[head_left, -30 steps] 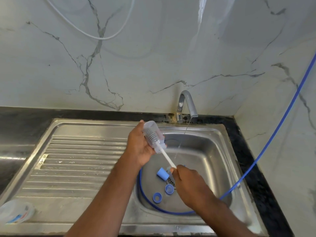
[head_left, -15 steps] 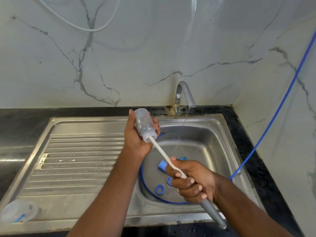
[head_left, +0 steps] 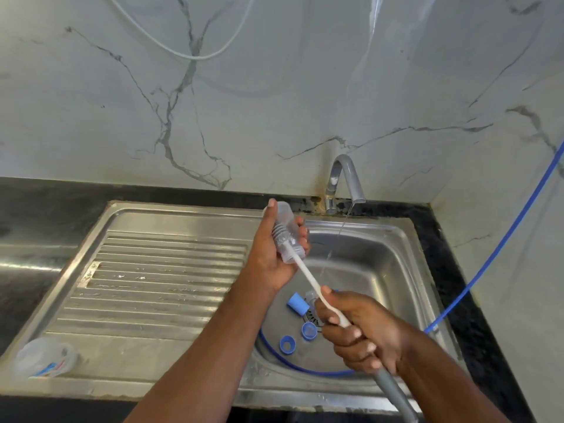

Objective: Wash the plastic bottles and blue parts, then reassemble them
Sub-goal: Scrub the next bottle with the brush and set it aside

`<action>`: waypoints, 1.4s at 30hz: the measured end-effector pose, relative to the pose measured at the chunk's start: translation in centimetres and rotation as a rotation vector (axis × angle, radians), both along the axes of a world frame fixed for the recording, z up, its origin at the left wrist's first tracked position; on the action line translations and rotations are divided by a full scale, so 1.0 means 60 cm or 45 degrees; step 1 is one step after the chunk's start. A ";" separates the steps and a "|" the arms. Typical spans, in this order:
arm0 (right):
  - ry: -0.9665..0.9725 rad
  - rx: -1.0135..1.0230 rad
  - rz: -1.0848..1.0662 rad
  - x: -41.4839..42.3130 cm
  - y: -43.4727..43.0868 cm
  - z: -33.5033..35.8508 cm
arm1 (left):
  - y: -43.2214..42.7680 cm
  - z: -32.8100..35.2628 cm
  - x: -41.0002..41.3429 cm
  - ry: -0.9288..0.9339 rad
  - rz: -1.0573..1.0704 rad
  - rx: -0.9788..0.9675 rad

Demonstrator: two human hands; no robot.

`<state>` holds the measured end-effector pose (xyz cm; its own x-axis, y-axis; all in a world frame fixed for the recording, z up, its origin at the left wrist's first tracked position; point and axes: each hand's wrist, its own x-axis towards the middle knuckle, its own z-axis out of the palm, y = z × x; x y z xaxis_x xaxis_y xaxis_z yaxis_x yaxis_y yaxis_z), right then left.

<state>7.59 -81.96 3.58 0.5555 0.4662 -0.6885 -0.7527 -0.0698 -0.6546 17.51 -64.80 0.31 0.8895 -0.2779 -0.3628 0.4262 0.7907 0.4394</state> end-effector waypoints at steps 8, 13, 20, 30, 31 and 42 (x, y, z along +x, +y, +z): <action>0.067 0.158 -0.009 -0.001 -0.001 -0.010 | 0.007 -0.008 0.009 -0.044 0.078 -0.018; -0.399 -0.352 -0.121 -0.009 -0.001 -0.026 | 0.010 -0.006 0.008 -0.070 0.030 0.145; -0.716 -1.062 0.208 -0.023 0.019 -0.020 | -0.010 -0.011 -0.008 0.012 0.126 0.355; -0.802 -0.861 0.039 -0.022 0.028 -0.036 | -0.020 -0.009 -0.006 -0.007 0.163 0.063; -0.792 -0.840 0.026 -0.023 0.027 -0.036 | -0.019 -0.013 -0.005 0.023 0.195 0.056; -0.310 -0.605 -0.045 -0.023 0.043 -0.024 | -0.011 -0.051 0.002 -0.123 0.128 0.355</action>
<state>6.20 -79.38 2.16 0.7354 0.1130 -0.6682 -0.5899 -0.3785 -0.7133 17.64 -65.47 -2.73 0.9416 -0.0883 -0.3249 0.2975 0.6700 0.6801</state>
